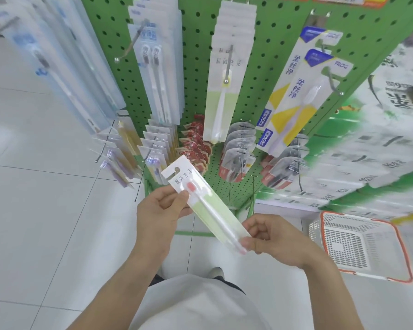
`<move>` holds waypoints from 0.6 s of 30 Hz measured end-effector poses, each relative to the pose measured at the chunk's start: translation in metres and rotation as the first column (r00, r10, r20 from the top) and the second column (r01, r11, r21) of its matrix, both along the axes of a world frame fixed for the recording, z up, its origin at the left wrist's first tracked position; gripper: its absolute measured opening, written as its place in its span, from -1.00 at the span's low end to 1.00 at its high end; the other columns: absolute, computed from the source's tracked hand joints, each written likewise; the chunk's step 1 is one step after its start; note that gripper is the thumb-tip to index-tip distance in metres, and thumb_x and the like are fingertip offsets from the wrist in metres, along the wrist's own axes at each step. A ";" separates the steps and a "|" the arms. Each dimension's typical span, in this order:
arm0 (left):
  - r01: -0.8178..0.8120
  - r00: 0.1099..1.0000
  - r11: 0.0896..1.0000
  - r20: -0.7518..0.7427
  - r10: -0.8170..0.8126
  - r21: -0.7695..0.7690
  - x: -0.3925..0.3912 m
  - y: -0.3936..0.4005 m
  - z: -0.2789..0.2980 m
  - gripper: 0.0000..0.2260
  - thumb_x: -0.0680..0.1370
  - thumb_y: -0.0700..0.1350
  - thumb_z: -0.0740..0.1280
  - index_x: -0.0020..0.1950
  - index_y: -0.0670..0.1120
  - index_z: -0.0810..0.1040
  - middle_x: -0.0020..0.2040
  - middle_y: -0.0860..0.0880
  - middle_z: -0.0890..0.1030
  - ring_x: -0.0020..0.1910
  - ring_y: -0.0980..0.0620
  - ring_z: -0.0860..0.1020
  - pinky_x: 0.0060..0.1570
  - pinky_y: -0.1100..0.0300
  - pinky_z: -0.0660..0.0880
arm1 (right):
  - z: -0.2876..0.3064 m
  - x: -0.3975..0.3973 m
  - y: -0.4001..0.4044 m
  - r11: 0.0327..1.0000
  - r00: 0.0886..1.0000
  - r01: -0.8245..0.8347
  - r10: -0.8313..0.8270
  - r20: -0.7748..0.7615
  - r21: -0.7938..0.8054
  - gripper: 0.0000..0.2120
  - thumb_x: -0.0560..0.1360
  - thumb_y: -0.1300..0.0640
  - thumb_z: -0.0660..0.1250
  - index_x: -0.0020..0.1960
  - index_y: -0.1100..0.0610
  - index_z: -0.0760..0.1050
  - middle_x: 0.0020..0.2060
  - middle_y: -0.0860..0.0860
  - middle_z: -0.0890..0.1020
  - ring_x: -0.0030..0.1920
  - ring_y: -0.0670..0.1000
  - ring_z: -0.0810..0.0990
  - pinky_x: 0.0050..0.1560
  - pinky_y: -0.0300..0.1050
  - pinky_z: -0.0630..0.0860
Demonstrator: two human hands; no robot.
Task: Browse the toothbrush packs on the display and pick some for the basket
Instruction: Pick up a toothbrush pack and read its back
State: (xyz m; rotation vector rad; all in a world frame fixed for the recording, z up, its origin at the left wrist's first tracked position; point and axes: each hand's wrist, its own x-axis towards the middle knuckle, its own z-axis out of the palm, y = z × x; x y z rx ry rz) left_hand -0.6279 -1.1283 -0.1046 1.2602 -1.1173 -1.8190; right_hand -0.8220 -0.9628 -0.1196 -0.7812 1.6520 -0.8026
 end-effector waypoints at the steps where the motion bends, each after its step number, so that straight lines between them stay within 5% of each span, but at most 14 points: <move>1: -0.004 1.000 1.000 -0.001 0.004 0.004 0.000 -0.001 0.001 -0.89 0.56 -0.32 0.39 0.06 -0.18 0.63 -0.08 -0.14 0.74 -0.14 -0.08 0.72 -0.08 0.09 0.68 | -0.001 0.001 0.000 1.000 1.000 0.006 -0.006 -0.020 -0.018 -0.76 0.42 -0.06 0.56 0.01 -0.02 0.62 -0.16 0.03 0.73 -0.15 0.04 0.65 -0.06 0.05 0.52; 4: -0.038 0.999 0.998 -0.022 0.039 0.040 0.000 -0.007 0.005 -0.85 0.58 -0.32 0.37 0.14 -0.20 0.59 -0.07 -0.17 0.73 -0.14 -0.08 0.72 -0.02 0.06 0.68 | -0.001 0.006 -0.004 0.995 0.995 0.062 -0.068 -0.075 -0.083 -0.82 0.44 0.05 0.58 -0.02 0.00 0.62 -0.16 0.00 0.73 -0.19 -0.02 0.62 -0.10 -0.03 0.52; 7: -0.054 0.997 0.995 -0.059 0.060 0.088 0.003 -0.015 0.009 -0.78 0.58 -0.27 0.39 0.22 -0.21 0.55 0.01 -0.23 0.71 -0.07 -0.10 0.70 0.07 -0.04 0.65 | 0.000 0.015 -0.012 0.980 0.984 0.146 -0.158 -0.081 -0.137 -0.77 0.32 -0.05 0.60 -0.08 -0.06 0.64 -0.15 0.04 0.70 -0.22 -0.03 0.58 -0.19 -0.10 0.46; 14: -0.127 0.983 0.988 -0.119 0.138 0.091 0.006 -0.026 0.015 -0.63 0.53 -0.15 0.46 0.27 -0.22 0.45 -0.08 -0.14 0.70 0.06 -0.15 0.69 -0.03 0.00 0.68 | 0.004 0.031 -0.028 0.957 0.957 0.238 -0.260 -0.127 -0.167 -0.74 0.21 -0.06 0.67 -0.19 -0.07 0.66 -0.21 0.03 0.70 -0.25 0.02 0.57 -0.12 0.05 0.52; 18: -0.124 0.982 0.988 -0.131 0.135 0.091 0.008 -0.031 0.013 -0.76 0.59 -0.18 0.40 0.17 -0.27 0.48 0.01 -0.25 0.69 0.07 -0.20 0.69 -0.02 0.00 0.68 | 0.004 0.040 -0.033 0.971 0.970 0.179 -0.202 -0.138 -0.161 -0.67 0.22 -0.13 0.66 -0.16 -0.03 0.63 0.04 -0.14 0.71 0.05 0.03 0.68 0.16 0.18 0.59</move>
